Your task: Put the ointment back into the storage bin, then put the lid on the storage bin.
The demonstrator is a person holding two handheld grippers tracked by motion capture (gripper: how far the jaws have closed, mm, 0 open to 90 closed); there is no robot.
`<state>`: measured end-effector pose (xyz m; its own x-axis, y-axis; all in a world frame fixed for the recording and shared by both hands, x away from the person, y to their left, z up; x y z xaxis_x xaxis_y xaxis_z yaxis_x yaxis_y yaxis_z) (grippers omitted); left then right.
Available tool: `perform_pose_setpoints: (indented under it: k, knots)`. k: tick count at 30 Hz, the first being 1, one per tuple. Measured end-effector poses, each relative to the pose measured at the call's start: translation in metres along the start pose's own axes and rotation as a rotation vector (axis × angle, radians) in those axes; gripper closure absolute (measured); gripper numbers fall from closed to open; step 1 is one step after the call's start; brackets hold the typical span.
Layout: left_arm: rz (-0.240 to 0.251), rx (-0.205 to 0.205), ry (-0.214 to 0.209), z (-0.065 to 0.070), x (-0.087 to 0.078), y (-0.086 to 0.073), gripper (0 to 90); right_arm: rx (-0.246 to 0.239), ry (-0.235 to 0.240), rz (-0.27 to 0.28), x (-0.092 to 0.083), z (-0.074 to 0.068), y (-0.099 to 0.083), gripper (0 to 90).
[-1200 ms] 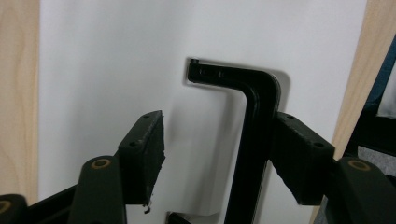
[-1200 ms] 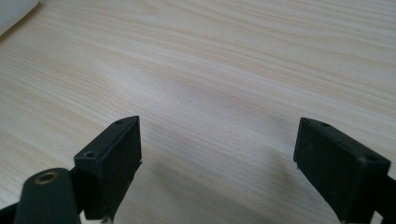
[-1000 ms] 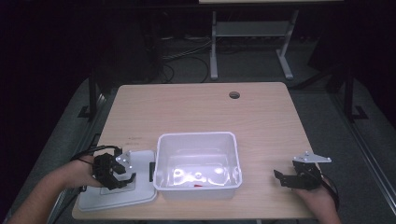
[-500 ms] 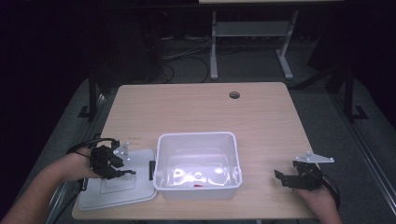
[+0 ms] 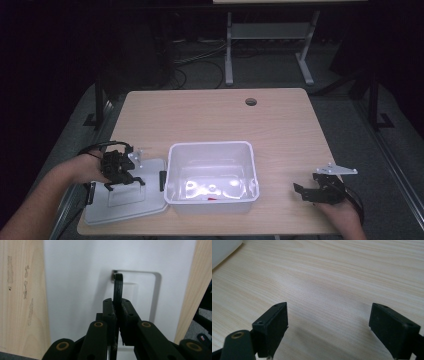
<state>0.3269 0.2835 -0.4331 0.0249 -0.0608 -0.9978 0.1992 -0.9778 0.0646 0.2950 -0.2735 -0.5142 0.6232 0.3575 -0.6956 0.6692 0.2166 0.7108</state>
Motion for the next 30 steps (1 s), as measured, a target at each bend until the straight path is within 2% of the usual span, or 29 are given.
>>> perform_pose_setpoints:
  k: [10, 16, 18, 19, 21, 27, 30]
  knots:
    - [0.022, -0.003, -0.003, -0.006, -0.009, 0.002, 84.4, 0.005, 0.013, 0.003, 0.0, 0.001, 0.0, 15.0]
    - [0.049, -0.002, -0.01, -0.004, -0.029, -0.001, 84.6, 0.007, 0.019, 0.015, -0.002, 0.001, 0.0, 15.0]
    - [0.043, 0.002, -0.015, -0.002, -0.036, -0.002, 84.5, 0.004, 0.021, 0.014, -0.002, 0.0, 0.0, 15.0]
    - [0.037, 0.002, -0.003, -0.001, -0.042, -0.004, 84.5, 0.006, 0.02, 0.013, -0.002, 0.0, 0.0, 15.0]
    - [0.037, 0.004, -0.001, -0.001, -0.045, -0.005, 84.5, 0.004, 0.02, 0.014, -0.002, 0.001, 0.001, 15.1]
    - [0.056, -0.023, -0.036, 0.004, -0.062, -0.01, 84.5, 0.007, 0.029, 0.013, -0.003, 0.0, 0.0, 15.0]
    - [0.062, -0.029, -0.029, 0.005, -0.07, -0.01, 84.5, 0.016, 0.031, 0.019, -0.003, 0.001, 0.0, 14.7]
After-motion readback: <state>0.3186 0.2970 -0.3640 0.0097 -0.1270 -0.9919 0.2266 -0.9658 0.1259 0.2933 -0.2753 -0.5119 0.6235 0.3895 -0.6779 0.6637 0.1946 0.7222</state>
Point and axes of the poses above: each handheld gripper's, and its own axes: x roughly forward along the jaws, y roughly out of its top, z roughly to its right, the point moved 6 cm from there along x, roughly forward along the jaws, and after that the axes turned 1 degree about z, right-handed, at the moved point
